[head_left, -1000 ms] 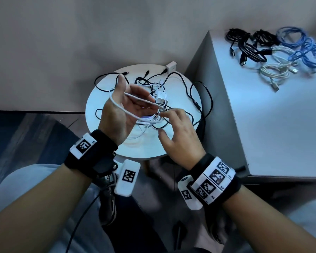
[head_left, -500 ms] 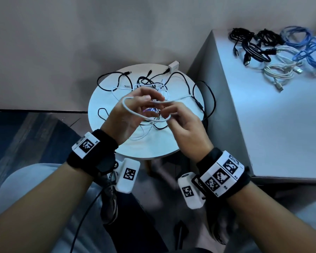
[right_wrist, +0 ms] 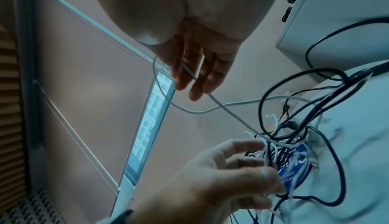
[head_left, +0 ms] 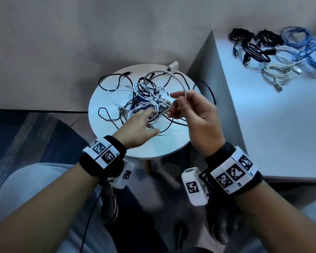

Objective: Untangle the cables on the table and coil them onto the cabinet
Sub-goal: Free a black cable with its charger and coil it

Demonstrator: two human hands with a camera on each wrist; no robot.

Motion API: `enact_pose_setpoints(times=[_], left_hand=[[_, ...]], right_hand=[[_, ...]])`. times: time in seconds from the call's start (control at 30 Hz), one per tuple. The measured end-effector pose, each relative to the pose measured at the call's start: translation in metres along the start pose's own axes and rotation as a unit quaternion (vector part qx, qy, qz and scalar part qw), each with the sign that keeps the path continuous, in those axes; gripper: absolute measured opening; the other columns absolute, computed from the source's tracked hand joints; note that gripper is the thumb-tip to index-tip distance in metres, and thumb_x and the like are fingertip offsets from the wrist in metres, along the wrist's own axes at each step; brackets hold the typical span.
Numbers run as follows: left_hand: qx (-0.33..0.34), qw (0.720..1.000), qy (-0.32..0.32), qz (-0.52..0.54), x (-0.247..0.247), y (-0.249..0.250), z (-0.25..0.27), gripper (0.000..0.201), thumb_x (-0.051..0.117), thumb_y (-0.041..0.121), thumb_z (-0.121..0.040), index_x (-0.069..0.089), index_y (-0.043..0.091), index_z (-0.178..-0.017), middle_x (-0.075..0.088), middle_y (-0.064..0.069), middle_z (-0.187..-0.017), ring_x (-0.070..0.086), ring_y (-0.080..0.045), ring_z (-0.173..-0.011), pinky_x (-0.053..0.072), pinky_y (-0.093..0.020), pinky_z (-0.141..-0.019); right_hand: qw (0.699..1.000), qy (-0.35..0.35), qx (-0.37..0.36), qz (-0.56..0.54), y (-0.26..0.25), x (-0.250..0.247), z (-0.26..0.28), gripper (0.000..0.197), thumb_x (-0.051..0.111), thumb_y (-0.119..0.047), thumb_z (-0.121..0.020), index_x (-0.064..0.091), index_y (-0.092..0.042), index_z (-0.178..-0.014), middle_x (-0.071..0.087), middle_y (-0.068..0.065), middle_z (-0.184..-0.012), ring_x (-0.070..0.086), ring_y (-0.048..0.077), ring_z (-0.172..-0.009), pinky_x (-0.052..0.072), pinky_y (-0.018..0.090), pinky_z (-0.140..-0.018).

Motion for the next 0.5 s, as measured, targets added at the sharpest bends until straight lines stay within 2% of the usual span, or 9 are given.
enact_pose_setpoints(times=[0.13, 0.27, 0.3, 0.43, 0.5], left_hand=[[0.009, 0.999, 0.038, 0.014, 0.001, -0.004, -0.007, 0.047, 0.073, 0.026, -0.092, 0.053, 0.023, -0.134, 0.058, -0.003, -0.131, 0.064, -0.015, -0.109, 0.050, -0.039, -0.100], [0.005, 0.994, 0.106, 0.012, -0.005, -0.010, -0.017, 0.033, 0.071, 0.021, -0.093, 0.059, 0.017, -0.123, 0.061, 0.000, -0.123, 0.061, -0.012, -0.100, 0.042, -0.021, -0.089], [0.005, 0.994, 0.113, 0.004, -0.003, -0.011, -0.019, 0.032, 0.071, 0.021, -0.093, 0.060, 0.016, -0.122, 0.060, -0.001, -0.122, 0.060, -0.013, -0.099, 0.041, -0.021, -0.087], [-0.001, 0.988, 0.155, 0.002, -0.005, -0.016, -0.022, 0.030, 0.068, 0.022, -0.094, 0.060, 0.014, -0.122, 0.059, -0.004, -0.119, 0.062, -0.020, -0.104, 0.048, -0.034, -0.094], [-0.011, 0.989, 0.147, 0.009, -0.004, -0.018, -0.025, 0.046, 0.069, 0.027, -0.094, 0.053, 0.015, -0.135, 0.054, -0.007, -0.129, 0.057, -0.022, -0.117, 0.044, -0.031, -0.098]], right_hand=[[0.999, 0.000, -0.001, -0.033, -0.007, 0.000, 0.000, 0.016, 0.043, 0.003, -0.104, 0.059, 0.001, -0.106, 0.059, 0.011, -0.071, 0.056, 0.024, -0.064, 0.048, 0.023, -0.063], [0.999, -0.005, -0.009, -0.043, -0.015, 0.002, 0.001, 0.017, 0.043, -0.002, -0.104, 0.059, -0.004, -0.103, 0.059, 0.010, -0.071, 0.057, 0.024, -0.064, 0.048, 0.026, -0.063], [0.999, -0.006, -0.013, -0.048, -0.017, 0.002, 0.002, 0.017, 0.042, -0.003, -0.104, 0.060, -0.005, -0.103, 0.058, 0.011, -0.070, 0.057, 0.024, -0.063, 0.048, 0.026, -0.063], [0.996, -0.009, -0.031, -0.081, -0.030, 0.002, 0.004, 0.018, 0.041, -0.006, -0.104, 0.059, -0.005, -0.103, 0.053, 0.012, -0.065, 0.051, 0.025, -0.058, 0.046, 0.024, -0.060], [0.993, -0.024, -0.039, -0.105, -0.037, 0.003, 0.005, 0.019, 0.040, -0.008, -0.103, 0.059, -0.005, -0.104, 0.049, 0.013, -0.063, 0.048, 0.025, -0.055, 0.044, 0.027, -0.057]])
Point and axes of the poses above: each hand's wrist, its own z-axis away from the middle knuckle, its own x-axis out of the palm, y = z × x, the point moved 8 cm from there along -z, towards the middle knuckle
